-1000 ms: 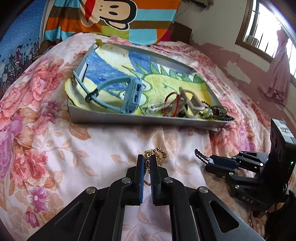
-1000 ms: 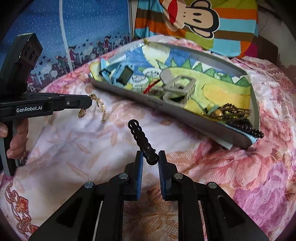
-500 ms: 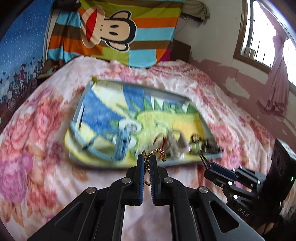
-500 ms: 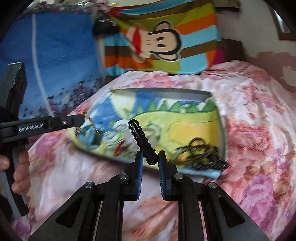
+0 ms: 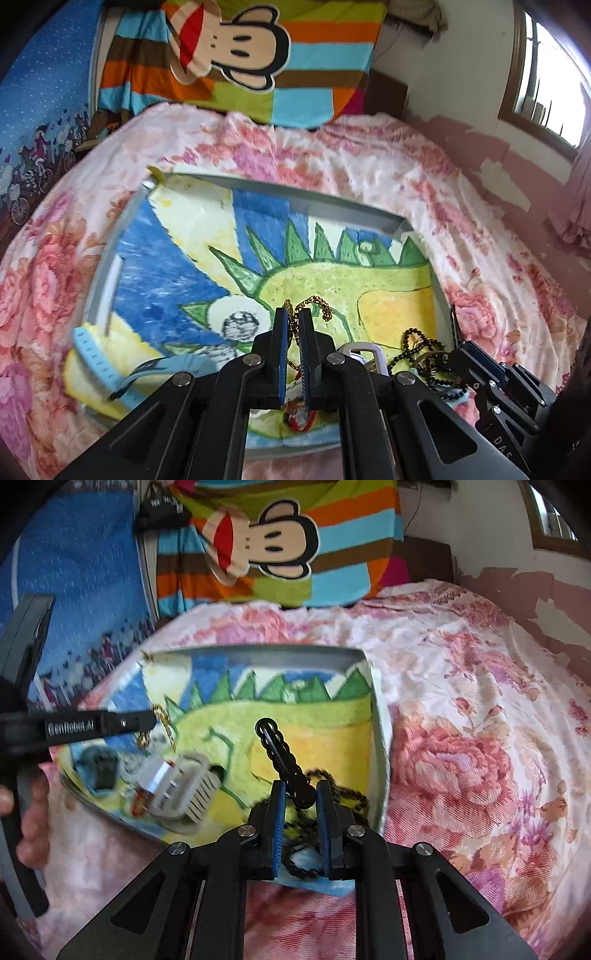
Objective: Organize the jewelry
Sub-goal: 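Carry the gold chain and black clip over the tray with both tools, then open both tools to drop the chain and clip into the tray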
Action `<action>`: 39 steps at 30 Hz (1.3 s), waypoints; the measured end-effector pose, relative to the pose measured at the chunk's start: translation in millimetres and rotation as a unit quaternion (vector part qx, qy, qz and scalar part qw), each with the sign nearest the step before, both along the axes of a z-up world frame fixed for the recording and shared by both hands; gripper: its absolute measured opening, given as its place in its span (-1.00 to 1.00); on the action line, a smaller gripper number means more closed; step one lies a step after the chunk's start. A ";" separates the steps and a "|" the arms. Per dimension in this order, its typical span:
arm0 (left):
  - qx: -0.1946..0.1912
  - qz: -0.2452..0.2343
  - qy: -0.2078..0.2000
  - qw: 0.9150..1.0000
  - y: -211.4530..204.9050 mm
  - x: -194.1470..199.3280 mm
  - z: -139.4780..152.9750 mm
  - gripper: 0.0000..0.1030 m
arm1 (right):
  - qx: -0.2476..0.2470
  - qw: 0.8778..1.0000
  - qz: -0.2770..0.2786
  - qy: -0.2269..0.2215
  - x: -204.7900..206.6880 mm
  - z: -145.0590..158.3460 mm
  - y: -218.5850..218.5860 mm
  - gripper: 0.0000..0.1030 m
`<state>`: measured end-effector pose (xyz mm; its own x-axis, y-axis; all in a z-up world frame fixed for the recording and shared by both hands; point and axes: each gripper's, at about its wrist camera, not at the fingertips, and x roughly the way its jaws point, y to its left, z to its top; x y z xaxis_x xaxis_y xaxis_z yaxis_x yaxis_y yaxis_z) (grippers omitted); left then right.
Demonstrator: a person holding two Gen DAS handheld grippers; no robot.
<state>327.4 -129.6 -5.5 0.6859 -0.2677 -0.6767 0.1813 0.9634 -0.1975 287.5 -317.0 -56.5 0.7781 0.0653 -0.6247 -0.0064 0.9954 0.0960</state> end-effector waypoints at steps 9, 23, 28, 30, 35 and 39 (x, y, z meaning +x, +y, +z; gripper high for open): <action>0.007 0.009 0.051 0.999 -12.0 22.2 -23.6 -0.89 | -0.003 1.000 0.000 0.018 3.2 -8.5 -1.9 -0.72; 0.015 0.004 0.067 0.998 -18.4 22.8 -31.0 -0.91 | 0.004 1.000 -0.005 0.028 2.7 -15.0 -1.8 -0.71; 0.016 0.005 0.062 0.998 -19.2 21.6 -29.6 -0.91 | 0.009 1.000 -0.006 0.026 2.7 -15.0 -3.4 -0.62; 0.016 0.004 0.060 0.998 -19.0 21.2 -27.8 -0.91 | 0.010 1.000 -0.006 0.023 2.1 -14.3 -3.9 -0.50; 0.013 0.004 0.055 0.998 -17.3 18.5 -22.4 -0.90 | 0.015 1.000 -0.011 0.007 -2.1 -7.7 -6.6 -0.36; 0.009 0.000 0.038 0.999 -16.3 12.4 -13.2 -0.67 | 0.013 1.000 -0.019 -0.008 -6.7 0.8 -10.2 -0.22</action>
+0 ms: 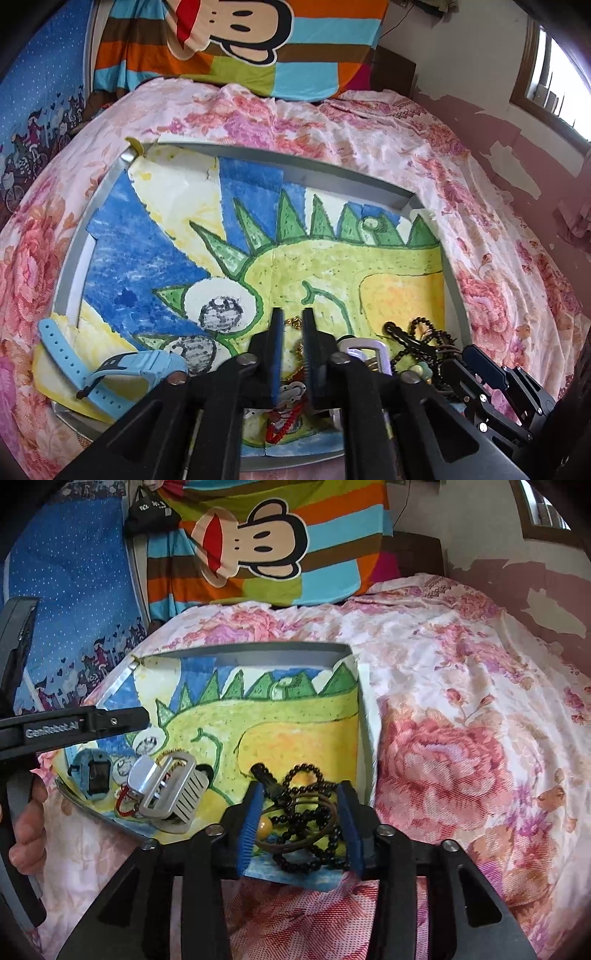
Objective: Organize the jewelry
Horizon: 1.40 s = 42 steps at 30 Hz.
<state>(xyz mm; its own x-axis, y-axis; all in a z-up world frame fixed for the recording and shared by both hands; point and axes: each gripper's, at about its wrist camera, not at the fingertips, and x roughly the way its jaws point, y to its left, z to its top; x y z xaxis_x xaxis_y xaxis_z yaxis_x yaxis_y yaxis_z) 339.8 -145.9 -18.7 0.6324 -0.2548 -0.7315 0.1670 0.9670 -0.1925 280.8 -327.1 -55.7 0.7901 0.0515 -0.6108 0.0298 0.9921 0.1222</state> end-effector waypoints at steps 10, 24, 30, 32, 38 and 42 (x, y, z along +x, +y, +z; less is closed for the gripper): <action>-0.023 0.025 -0.051 0.998 19.3 -21.0 31.5 0.25 | 0.018 0.998 -0.012 -0.059 -20.9 34.2 -10.0 0.27; -0.011 0.052 -0.152 0.987 41.6 -86.4 81.5 0.98 | 0.021 0.988 -0.001 -0.156 -95.4 83.5 -3.7 0.97; -0.005 0.054 -0.194 0.979 47.8 -129.0 97.8 1.00 | 0.018 0.982 0.005 -0.186 -134.8 93.6 3.5 0.97; -0.003 0.056 -0.211 0.976 50.5 -147.8 102.1 1.00 | 0.016 0.980 0.008 -0.197 -148.0 95.5 7.8 0.97; 0.000 0.063 -0.243 0.968 59.7 -196.8 105.9 1.00 | 0.016 0.972 0.008 -0.234 -193.6 98.3 22.6 0.97; 0.000 0.069 -0.257 0.964 68.8 -226.5 104.8 1.00 | 0.009 0.968 0.007 -0.252 -218.4 99.7 33.5 0.97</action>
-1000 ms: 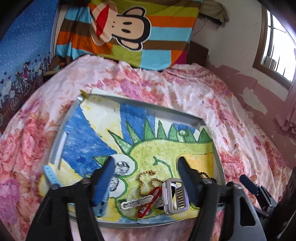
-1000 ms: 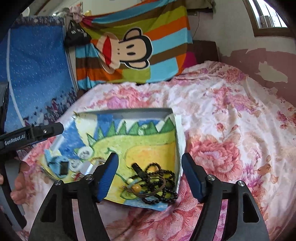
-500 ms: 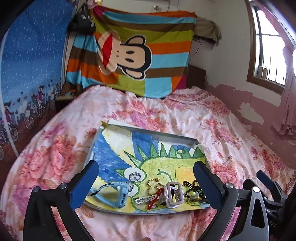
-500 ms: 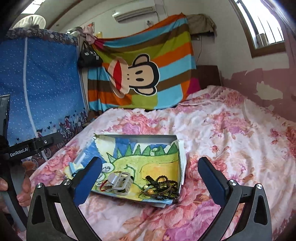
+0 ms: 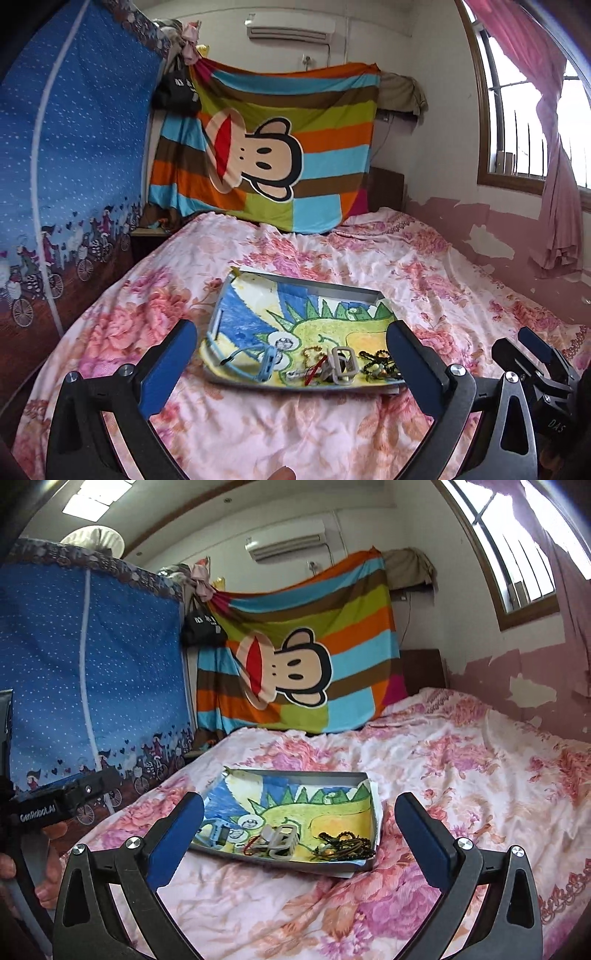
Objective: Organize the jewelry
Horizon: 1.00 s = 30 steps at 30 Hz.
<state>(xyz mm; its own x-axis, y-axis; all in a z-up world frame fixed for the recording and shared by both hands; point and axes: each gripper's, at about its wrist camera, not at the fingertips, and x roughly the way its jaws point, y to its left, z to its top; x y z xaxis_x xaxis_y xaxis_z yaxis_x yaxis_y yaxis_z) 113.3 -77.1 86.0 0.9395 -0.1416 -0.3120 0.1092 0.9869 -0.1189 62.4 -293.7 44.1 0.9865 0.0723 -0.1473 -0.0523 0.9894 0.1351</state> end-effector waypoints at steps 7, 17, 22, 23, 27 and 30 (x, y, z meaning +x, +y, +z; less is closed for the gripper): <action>0.013 0.018 -0.021 1.000 18.2 -46.3 -7.2 1.00 | -0.018 1.000 0.003 -0.014 -38.7 -5.4 19.0 0.97; 0.008 0.035 -0.032 0.999 49.7 -98.5 -18.7 1.00 | -0.031 0.999 0.016 -0.021 -88.4 -16.7 40.6 0.97; 0.007 0.040 -0.030 0.999 59.8 -118.0 -28.2 1.00 | -0.021 1.000 0.014 -0.008 -104.0 -26.2 40.7 0.97; 0.007 0.042 -0.028 0.999 61.3 -121.2 -30.4 1.00 | -0.019 1.000 0.012 -0.005 -107.2 -28.5 40.3 0.97; 0.013 0.044 -0.030 0.998 66.6 -133.2 -39.6 1.00 | -0.015 1.000 0.003 0.003 -111.4 -35.3 39.0 0.97; 0.021 0.044 -0.029 0.998 67.7 -137.4 -45.7 1.00 | -0.018 1.000 -0.004 0.002 -113.5 -37.4 39.6 0.97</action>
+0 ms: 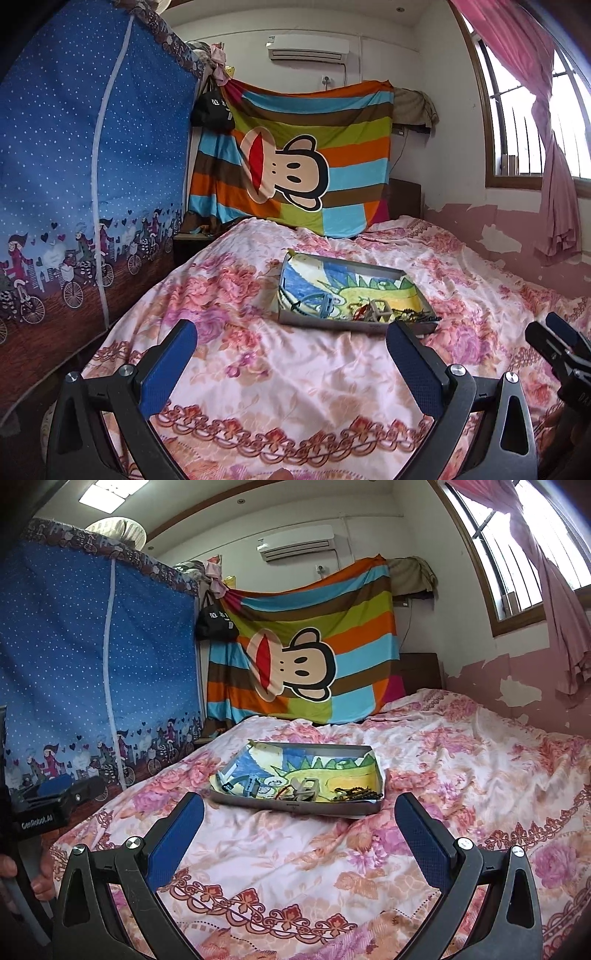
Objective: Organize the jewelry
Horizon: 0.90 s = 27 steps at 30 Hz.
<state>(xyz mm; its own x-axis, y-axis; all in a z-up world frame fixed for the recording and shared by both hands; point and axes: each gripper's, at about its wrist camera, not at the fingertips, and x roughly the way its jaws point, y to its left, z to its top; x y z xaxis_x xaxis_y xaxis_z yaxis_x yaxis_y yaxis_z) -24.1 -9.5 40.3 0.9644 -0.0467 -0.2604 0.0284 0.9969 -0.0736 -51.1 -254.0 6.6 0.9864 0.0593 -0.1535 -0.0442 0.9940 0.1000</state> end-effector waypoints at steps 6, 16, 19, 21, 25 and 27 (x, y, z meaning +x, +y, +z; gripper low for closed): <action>0.003 -0.009 0.012 1.000 4.5 -5.3 -11.6 1.00 | -0.020 1.000 -0.002 0.018 7.3 -6.6 9.2 0.97; -0.021 -0.002 0.050 0.999 13.5 7.0 -29.3 1.00 | -0.027 0.998 0.000 0.048 19.6 -17.2 13.5 0.97; -0.018 -0.001 0.046 0.999 12.6 6.6 -29.9 1.00 | -0.027 0.998 0.001 0.050 20.0 -18.1 13.7 0.97; -0.016 -0.002 0.045 0.999 11.9 7.2 -29.9 1.00 | -0.027 0.998 0.001 0.050 20.2 -18.0 13.8 0.97; -0.009 -0.003 0.046 0.999 10.3 7.8 -30.2 1.00 | -0.025 0.998 0.000 0.050 20.2 -18.0 13.7 0.97; -0.007 -0.004 0.047 0.999 9.9 8.7 -30.1 1.00 | -0.026 0.998 0.001 0.050 20.4 -17.7 13.5 0.97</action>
